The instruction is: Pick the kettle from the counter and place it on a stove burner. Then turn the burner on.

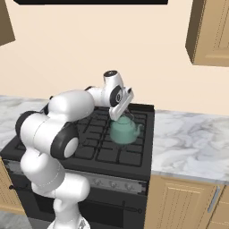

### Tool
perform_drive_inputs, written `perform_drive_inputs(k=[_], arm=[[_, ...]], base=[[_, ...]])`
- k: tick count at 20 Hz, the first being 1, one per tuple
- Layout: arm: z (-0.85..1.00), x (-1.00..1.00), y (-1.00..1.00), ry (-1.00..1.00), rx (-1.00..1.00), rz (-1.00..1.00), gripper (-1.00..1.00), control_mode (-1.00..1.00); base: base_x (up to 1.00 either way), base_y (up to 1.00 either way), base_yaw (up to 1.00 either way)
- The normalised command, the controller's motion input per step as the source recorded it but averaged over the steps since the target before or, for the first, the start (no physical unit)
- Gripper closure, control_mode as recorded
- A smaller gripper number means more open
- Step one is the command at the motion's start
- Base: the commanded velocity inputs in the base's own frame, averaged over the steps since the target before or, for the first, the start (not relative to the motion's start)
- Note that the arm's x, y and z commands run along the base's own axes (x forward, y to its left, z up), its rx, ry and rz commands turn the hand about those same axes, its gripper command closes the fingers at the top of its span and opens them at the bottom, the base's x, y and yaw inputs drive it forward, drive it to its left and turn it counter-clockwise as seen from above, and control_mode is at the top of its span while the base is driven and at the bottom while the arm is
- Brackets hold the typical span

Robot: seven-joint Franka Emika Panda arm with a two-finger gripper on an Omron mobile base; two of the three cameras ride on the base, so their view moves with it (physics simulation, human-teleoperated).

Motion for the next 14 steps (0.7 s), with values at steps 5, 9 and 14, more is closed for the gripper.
perform_drive_inputs(k=[5, 9, 14], arm=[[-0.34, 0.07, 0.11, 0.01, -0.05, 0.0, 1.0, -1.0], [-0.4, 0.0, 0.03, 0.0, -0.15, 0.0, 1.0, -1.0], [-0.12, -0.24, 0.0, -0.05, -0.01, 0.0, 1.0, -1.0]], base=[[0.0, 0.0, 0.0], [0.0, 0.0, 0.0], [0.0, 0.0, 0.0]])
